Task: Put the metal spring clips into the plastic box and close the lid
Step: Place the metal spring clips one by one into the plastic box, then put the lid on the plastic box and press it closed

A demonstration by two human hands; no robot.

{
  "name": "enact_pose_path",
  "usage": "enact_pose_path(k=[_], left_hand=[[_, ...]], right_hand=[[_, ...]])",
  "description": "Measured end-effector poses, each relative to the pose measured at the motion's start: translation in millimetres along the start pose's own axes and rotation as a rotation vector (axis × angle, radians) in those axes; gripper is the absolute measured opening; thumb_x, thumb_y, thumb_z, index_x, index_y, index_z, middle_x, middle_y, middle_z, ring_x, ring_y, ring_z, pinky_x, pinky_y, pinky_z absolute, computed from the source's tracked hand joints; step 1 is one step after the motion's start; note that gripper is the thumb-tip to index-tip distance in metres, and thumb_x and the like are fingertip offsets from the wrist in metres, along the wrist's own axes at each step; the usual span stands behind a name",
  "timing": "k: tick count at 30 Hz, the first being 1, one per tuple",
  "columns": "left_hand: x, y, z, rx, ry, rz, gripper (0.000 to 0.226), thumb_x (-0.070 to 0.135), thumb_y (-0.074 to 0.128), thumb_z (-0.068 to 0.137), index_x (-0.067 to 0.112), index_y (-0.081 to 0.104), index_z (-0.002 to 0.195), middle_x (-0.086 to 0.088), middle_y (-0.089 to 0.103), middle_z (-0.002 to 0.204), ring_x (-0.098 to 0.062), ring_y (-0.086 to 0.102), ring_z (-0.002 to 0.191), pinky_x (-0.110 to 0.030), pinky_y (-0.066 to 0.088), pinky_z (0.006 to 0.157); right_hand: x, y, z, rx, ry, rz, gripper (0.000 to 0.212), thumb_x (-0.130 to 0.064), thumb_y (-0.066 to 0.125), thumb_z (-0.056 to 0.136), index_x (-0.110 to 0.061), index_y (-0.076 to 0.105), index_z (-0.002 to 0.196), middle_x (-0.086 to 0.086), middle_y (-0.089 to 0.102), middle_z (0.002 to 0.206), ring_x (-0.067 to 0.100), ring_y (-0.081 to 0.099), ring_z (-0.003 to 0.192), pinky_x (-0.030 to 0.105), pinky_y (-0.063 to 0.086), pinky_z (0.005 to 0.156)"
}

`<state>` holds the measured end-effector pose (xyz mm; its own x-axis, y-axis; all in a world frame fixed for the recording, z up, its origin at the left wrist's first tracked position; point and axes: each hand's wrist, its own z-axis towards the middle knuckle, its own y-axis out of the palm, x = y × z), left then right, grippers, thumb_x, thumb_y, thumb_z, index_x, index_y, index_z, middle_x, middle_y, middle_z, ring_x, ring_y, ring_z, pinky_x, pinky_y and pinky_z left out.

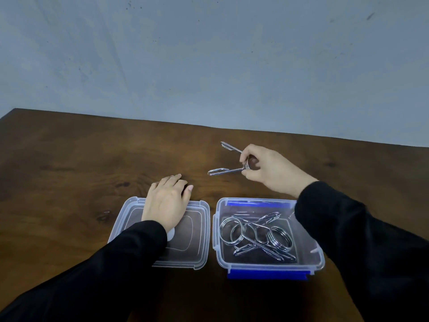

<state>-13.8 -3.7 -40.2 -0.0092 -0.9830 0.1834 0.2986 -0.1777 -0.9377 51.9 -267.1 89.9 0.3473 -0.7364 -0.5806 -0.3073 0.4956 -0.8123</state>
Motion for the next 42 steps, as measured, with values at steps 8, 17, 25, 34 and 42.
enact_pose_path(k=[8,17,25,34,42], left_hand=[[-1.3,1.8,-0.3,0.0,0.009,-0.006,0.038,0.038,0.042,0.099,0.017,0.074,0.102,-0.007,0.068,0.125,-0.027,0.06,0.118,-0.046,0.045,0.093],[-1.2,1.2,0.4,-0.023,0.016,-0.007,0.049,0.042,0.033,0.098,0.016,0.074,0.102,-0.008,0.068,0.126,-0.027,0.059,0.118,-0.046,0.045,0.091],[-2.1,0.5,0.0,-0.049,0.004,0.004,0.046,0.041,0.035,0.099,0.017,0.073,0.105,-0.008,0.067,0.128,-0.026,0.058,0.12,-0.045,0.043,0.094],[-4.5,-9.8,-0.3,-0.028,0.002,-0.216,0.039,0.04,0.04,0.101,0.018,0.069,0.115,-0.002,0.063,0.132,-0.022,0.05,0.127,-0.045,0.03,0.107],[7.5,-60.4,-74.1,-0.1,0.306,-0.167,0.027,0.046,0.042,0.094,0.028,0.062,0.089,0.012,0.059,0.095,-0.011,0.054,0.09,-0.029,0.038,0.085]], right_hand=[[-3.0,-12.3,-113.0,-0.281,-0.06,-0.129,0.052,-0.034,0.069,0.092,-0.053,0.046,0.134,-0.029,0.056,0.121,-0.002,0.057,0.109,0.015,0.044,0.09],[28.8,29.9,-117.0,-0.29,-0.02,-0.148,0.059,-0.032,0.067,0.095,-0.041,0.042,0.148,-0.03,0.045,0.135,-0.012,0.039,0.125,-0.002,0.024,0.099],[31.7,34.1,-120.2,-0.246,-0.02,-0.176,0.062,-0.038,0.071,0.09,-0.038,0.046,0.147,-0.029,0.043,0.141,-0.008,0.035,0.132,0.017,0.031,0.112],[34.1,28.1,-136.1,0.107,-0.006,-0.025,0.021,-0.032,0.057,0.098,-0.03,0.072,0.113,-0.021,0.068,0.11,0.001,0.06,0.111,0.023,0.053,0.091],[17.1,50.4,-157.2,0.243,-0.099,0.019,0.029,-0.042,0.051,0.096,-0.022,0.069,0.085,-0.015,0.061,0.079,0.009,0.062,0.082,0.02,0.048,0.068]])
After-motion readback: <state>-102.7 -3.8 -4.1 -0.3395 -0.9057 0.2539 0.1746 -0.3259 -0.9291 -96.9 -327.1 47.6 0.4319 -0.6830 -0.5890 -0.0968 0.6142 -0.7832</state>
